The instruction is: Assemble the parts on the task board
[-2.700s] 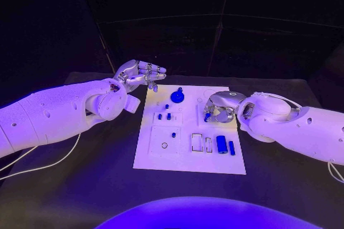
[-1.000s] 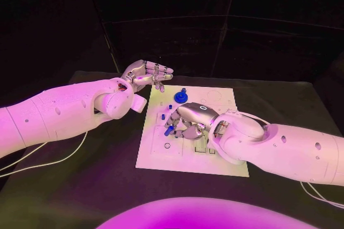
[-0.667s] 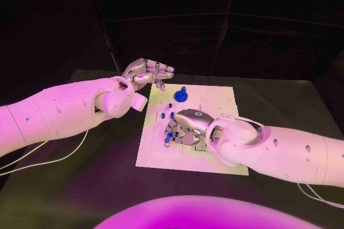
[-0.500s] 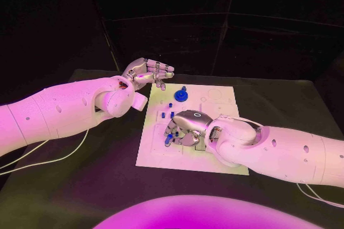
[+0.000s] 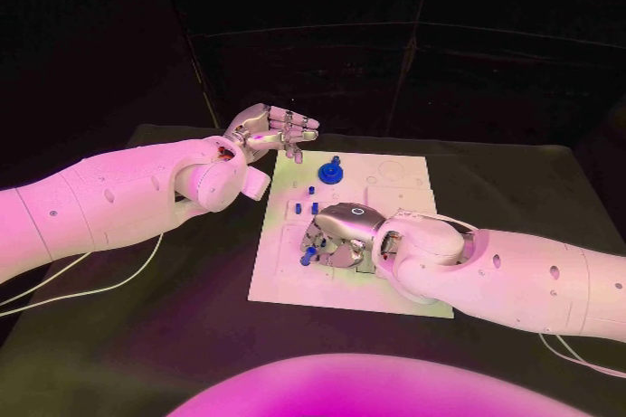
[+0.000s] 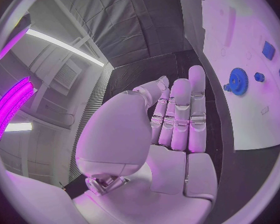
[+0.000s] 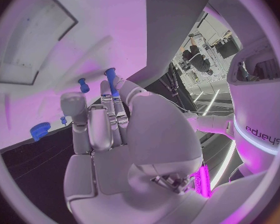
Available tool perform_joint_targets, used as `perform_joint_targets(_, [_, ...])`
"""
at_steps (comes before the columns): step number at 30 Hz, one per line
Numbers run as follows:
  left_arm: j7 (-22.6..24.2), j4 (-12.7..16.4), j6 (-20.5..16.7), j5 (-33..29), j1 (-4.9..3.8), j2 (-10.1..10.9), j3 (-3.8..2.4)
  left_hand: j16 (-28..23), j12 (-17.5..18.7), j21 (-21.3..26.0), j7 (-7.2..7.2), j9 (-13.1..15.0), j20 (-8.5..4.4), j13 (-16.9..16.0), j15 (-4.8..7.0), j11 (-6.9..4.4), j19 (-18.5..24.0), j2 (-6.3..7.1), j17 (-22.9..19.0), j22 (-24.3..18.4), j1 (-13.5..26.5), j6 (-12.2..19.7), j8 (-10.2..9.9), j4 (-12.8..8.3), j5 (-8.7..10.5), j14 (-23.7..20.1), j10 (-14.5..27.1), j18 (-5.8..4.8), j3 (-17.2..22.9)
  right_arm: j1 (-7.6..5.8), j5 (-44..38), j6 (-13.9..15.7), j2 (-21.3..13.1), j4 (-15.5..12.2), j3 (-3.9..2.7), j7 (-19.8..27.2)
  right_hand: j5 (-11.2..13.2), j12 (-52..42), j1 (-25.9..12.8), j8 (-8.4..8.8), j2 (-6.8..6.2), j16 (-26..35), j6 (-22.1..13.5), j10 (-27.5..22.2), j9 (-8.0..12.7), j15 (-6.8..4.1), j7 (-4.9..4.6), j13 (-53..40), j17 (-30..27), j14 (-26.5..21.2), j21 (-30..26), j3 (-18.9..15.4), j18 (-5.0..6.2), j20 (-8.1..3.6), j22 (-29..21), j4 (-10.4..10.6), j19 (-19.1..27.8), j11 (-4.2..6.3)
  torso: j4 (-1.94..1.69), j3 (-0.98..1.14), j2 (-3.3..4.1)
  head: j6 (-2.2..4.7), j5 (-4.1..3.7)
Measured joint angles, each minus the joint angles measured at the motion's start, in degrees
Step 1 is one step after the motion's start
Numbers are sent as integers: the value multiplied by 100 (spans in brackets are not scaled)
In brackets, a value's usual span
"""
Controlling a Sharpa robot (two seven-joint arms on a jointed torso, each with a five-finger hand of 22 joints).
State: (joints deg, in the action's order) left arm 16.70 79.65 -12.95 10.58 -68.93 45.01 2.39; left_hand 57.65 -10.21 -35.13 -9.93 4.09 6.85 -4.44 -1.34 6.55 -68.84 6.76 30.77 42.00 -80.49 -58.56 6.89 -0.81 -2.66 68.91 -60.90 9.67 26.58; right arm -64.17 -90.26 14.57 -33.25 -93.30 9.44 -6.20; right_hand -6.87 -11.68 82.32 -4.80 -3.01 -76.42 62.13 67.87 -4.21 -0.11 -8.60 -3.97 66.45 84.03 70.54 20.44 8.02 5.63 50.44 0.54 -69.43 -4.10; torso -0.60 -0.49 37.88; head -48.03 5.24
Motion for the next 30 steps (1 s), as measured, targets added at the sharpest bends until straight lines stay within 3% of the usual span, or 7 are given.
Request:
perform_joint_targets(17, [-4,6,5,0,0,3,0,0,0,0,0,-5,0,0,0,0,0,0,-1,0,0,0,0,0,0,0,0,0,0,-4,-112,-122,153,141,-10,-48,2,6,0,-9,0,0,27,0,0,0,-2,0,-22,0,0,-1,0,0,-8,0,0,0,-4,-3,4,-10,23])
perform_joint_targets(22, [-5,9,8,0,0,3,0,0,0,0,0,-4,0,0,0,0,0,0,-4,0,0,0,0,0,0,0,0,0,0,-2,-128,-167,189,147,-10,-51,1,123,-101,5,-101,0,13,-4,2,0,-16,3,-52,0,-6,10,1,21,-46,11,22,-3,-2,-5,4,-13,23])
perform_joint_targets(24, [-5,9,9,0,0,3,0,0,0,0,0,-4,0,0,0,0,0,0,-4,0,0,0,0,0,0,0,0,0,0,4,-128,-179,193,150,-7,-51,0,200,-154,66,-154,0,-53,-77,22,0,-80,18,-58,0,-30,12,1,43,-68,23,43,-76,-2,-5,4,-14,19])
perform_joint_targets(25, [-6,10,9,0,0,3,0,0,0,0,0,-4,0,0,0,0,0,0,-4,0,0,0,0,0,0,0,0,0,0,7,-127,-185,193,155,-3,-51,0,249,-193,93,-192,0,-132,-122,37,0,-96,24,-68,0,-30,-9,0,56,-78,44,56,-119,-2,-6,3,-14,18])
perform_joint_targets(30, [-8,11,10,0,-1,11,0,0,0,0,0,-4,0,0,0,0,0,0,-4,0,0,0,0,0,0,0,0,0,0,20,-114,-189,187,163,4,-58,0,332,-294,111,-293,0,-457,-197,59,43,-103,24,-76,1,-30,-54,0,85,-85,89,86,-132,-2,-6,-1,-4,18])
